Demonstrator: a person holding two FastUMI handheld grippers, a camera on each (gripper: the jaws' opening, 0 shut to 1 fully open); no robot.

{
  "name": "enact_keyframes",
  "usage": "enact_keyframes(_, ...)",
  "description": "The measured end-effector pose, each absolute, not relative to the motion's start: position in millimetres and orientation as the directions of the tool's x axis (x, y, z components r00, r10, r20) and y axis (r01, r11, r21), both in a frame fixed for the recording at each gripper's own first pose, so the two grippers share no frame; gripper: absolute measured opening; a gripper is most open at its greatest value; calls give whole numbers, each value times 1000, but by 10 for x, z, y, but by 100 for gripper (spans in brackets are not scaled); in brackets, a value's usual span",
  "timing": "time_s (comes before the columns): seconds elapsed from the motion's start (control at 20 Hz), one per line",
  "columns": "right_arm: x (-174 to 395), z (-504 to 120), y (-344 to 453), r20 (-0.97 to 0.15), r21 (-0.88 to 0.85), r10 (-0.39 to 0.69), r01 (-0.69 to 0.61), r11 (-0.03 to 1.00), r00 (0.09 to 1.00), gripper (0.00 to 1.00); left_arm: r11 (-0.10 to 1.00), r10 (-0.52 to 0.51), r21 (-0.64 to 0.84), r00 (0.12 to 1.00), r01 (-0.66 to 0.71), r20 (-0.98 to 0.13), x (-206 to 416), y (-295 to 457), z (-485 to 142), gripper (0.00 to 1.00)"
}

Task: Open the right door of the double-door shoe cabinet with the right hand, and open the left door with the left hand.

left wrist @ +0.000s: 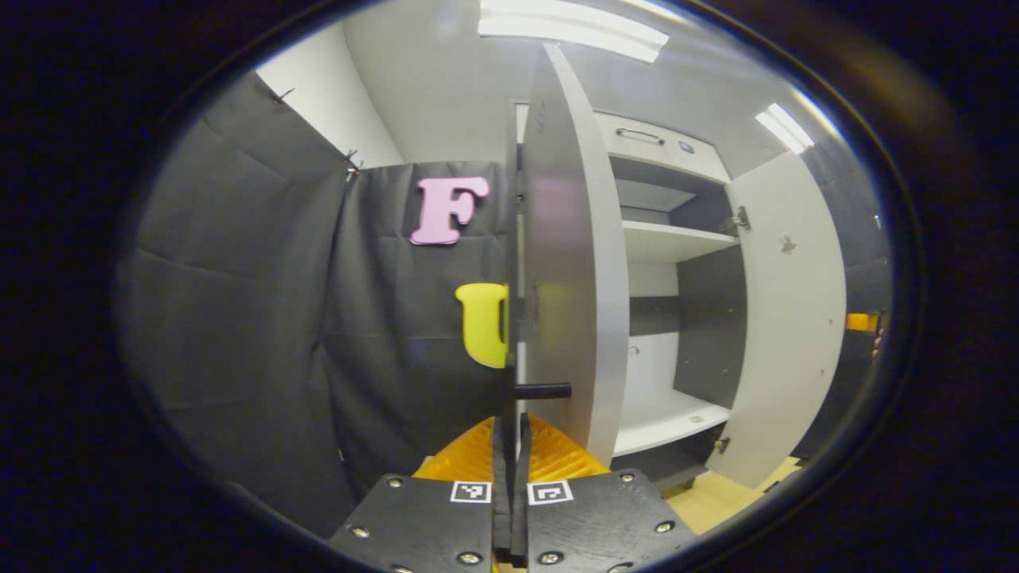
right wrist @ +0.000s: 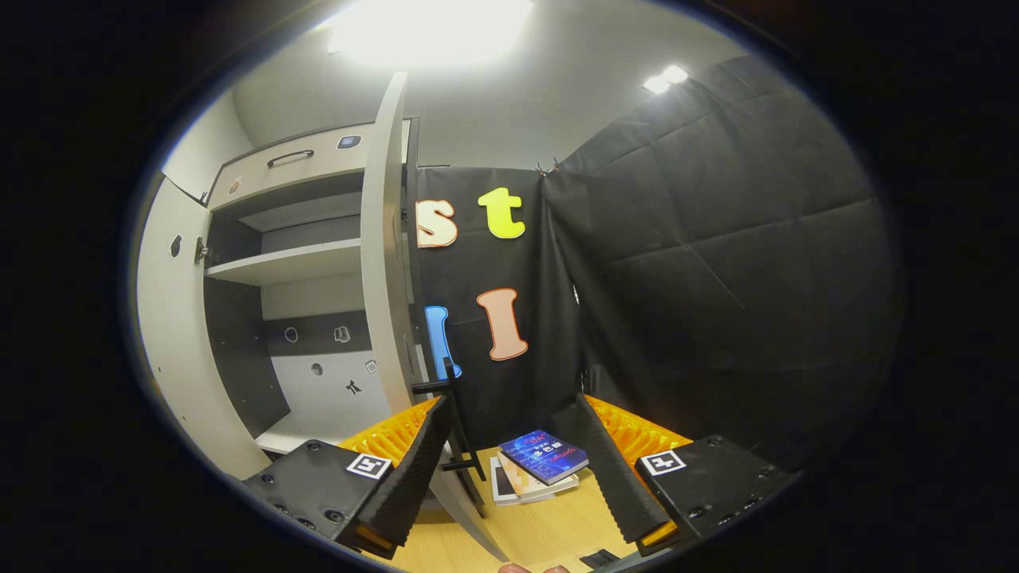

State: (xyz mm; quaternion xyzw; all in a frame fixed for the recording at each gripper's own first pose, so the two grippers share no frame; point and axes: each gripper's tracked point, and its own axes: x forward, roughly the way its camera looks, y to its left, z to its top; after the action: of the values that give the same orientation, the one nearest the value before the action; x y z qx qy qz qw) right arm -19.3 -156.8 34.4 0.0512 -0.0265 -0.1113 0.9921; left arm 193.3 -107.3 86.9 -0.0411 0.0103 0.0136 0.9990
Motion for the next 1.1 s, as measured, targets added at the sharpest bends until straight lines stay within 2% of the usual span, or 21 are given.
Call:
enact_keyframes(0.1,-191,377,-1523,48,103,-211,205,973,976,97,975,-82,-209,996,77,-16,1919,-1196,833,2)
enact_keyframes(0.35,-299,429,-1377,70,97,-186,179,979,980,98,965,-49,-258,999,43,-18,1919,-1097,840,2)
enact_keyframes(0.6,-391,386,-1119,53,95,-150,144,985,987,98,983,6,-182,1000,-10,-21,1808,-1150,1029,1)
enact_keyframes(0.75,-395,175,-881,20,5,-117,117,993,993,98,991,24,-129,1000,-25,-7,1748,-1236,1180,2)
enact_keyframes(0.8,-384,155,-797,16,-11,-102,102,995,995,98,993,59,-105,998,-58,6,1703,-1279,1238,2)
enact_keyframes(0.85,-368,124,-713,10,-5,-88,88,996,996,98,993,89,-85,996,-87,20,1654,-1303,1294,7)
enact_keyframes(0.9,-361,141,-686,2,8,-79,79,997,997,98,989,137,-68,990,-134,31,1579,-1313,1317,4)
enact_keyframes(0.95,-339,71,-601,-8,15,-69,69,997,998,98,984,171,-58,985,-169,38,1512,-1328,1301,8)
enact_keyframes(1.0,-320,0,-533,-22,21,-54,55,998,998,98,985,169,-51,985,-167,43,1501,-1407,1285,13)
enact_keyframes(1.1,-284,-131,-442,-53,40,-23,25,999,998,98,995,86,-57,996,-84,33,1484,-1705,1280,17)
